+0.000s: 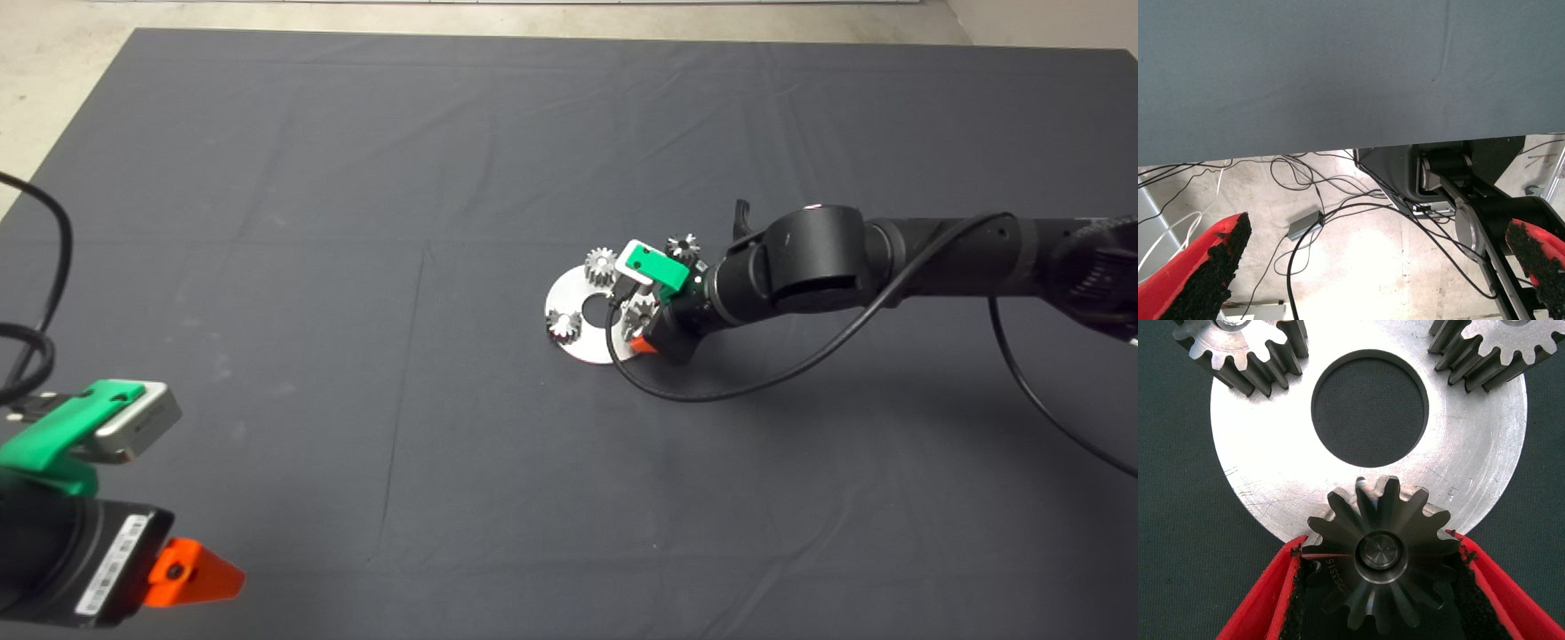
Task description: Remove an incorrectly installed larger gear and replace it with the correct smaller gear
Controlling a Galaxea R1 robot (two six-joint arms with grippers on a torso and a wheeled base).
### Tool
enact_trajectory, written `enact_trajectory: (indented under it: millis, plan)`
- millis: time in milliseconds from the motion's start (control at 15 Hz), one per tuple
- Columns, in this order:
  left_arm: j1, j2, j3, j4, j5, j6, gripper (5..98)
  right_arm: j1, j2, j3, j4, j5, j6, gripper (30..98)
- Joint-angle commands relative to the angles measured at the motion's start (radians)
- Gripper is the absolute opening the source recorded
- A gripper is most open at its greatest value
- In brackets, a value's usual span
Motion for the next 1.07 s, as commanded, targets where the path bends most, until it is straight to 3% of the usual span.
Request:
enact_trajectory:
  millis: [0,200,400,667,1000]
  plan:
    - [-0.012,-0.003,0.017,-0.016,0.005,0.002,98.3,0.015,-0.005,0.019,-0.016,0.0,0.002,49.6]
    - [-0.012,-0.003,0.017,-0.016,0.005,0.002,98.3,0.025,-0.002,0.022,-0.01,0.0,0.021,49.1]
    - [-0.01,-0.002,0.019,-0.016,0.005,0.002,98.3,0.086,-0.001,0.025,0.022,0.0,0.034,48.9]
    - [-0.01,-0.002,0.021,-0.016,0.005,0.002,98.3,0.118,-0.011,0.048,0.066,0.0,0.037,48.5]
    - [-0.01,-0.002,0.021,-0.016,0.005,0.002,98.3,0.12,-0.11,0.115,0.073,0.0,0.04,48.5]
